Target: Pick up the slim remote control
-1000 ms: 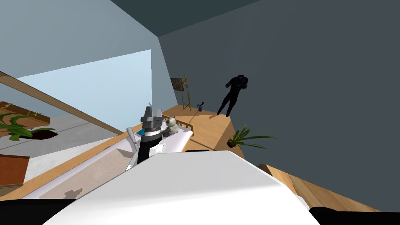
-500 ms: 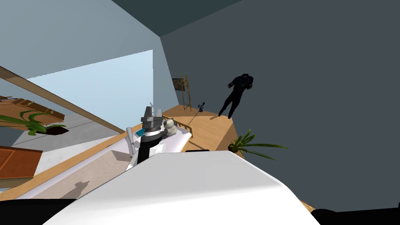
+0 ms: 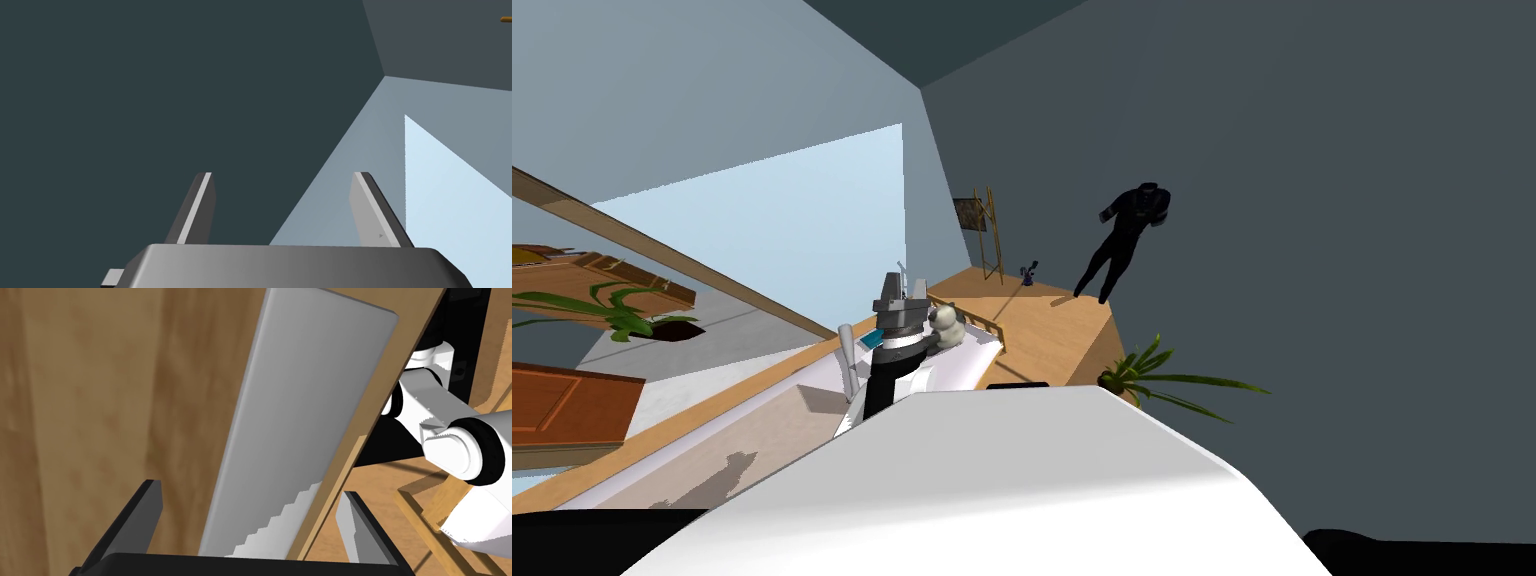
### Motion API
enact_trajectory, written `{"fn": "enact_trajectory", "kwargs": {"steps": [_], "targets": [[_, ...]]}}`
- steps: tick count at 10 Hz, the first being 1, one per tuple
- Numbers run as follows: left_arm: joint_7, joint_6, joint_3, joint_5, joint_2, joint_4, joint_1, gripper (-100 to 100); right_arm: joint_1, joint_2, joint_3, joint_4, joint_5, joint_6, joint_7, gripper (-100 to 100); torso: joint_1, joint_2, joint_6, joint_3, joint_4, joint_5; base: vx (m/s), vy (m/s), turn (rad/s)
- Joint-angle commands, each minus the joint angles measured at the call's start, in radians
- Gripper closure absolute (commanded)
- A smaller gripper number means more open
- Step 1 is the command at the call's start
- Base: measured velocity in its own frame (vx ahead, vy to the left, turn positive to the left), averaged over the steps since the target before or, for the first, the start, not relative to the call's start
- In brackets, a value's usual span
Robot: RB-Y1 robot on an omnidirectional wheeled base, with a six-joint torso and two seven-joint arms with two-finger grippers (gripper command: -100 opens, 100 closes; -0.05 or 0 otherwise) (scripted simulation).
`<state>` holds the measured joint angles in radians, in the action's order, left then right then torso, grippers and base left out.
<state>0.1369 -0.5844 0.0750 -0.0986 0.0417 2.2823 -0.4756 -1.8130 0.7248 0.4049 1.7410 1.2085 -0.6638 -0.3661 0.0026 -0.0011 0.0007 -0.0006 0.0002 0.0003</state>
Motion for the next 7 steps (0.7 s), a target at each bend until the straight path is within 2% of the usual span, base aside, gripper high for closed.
{"fn": "enact_trajectory", "kwargs": {"steps": [1, 2, 3, 4, 7], "targets": [[0.0, 0.0, 0.0, 0.0, 0.0, 0.0, 0.0, 0, 0.028, -0.002, -0.021, -0.031, -0.002, 0.005, 0.015, -100, 0.0, 0.0, 0.0, 0.0, 0.0, 0.0, -0.003, 0.005, 0.025], [0.0, 0.0, 0.0, 0.0, 0.0, 0.0, 0.0, 0, 0.046, -0.003, -0.035, -0.049, -0.002, 0.01, 0.021, -100, 0.0, 0.0, 0.0, 0.0, 0.0, 0.0, -0.004, 0.006, 0.029], [0.0, 0.0, 0.0, 0.0, 0.0, 0.0, 0.0, 0, 0.032, -0.003, -0.026, -0.034, -0.001, 0.008, 0.016, -100, 0.0, 0.001, 0.0, 0.0, 0.0, 0.0, 0.0, 0.0, 0.0], [0.0, 0.0, 0.0, 0.0, 0.0, 0.0, 0.0, 0, 0.034, -0.003, -0.028, -0.035, -0.001, 0.009, 0.017, 100, 0.0, 0.0, 0.0, 0.0, 0.0, 0.0, 0.0, 0.0, 0.0], [0.0, 0.0, 0.0, 0.0, 0.0, 0.0, 0.0, 0, 0.033, -0.004, -0.028, -0.035, -0.002, 0.008, 0.015, 100, -0.001, 0.001, -0.001, 0.001, 0.0, 0.0, 0.0, 0.0, 0.0]]}}
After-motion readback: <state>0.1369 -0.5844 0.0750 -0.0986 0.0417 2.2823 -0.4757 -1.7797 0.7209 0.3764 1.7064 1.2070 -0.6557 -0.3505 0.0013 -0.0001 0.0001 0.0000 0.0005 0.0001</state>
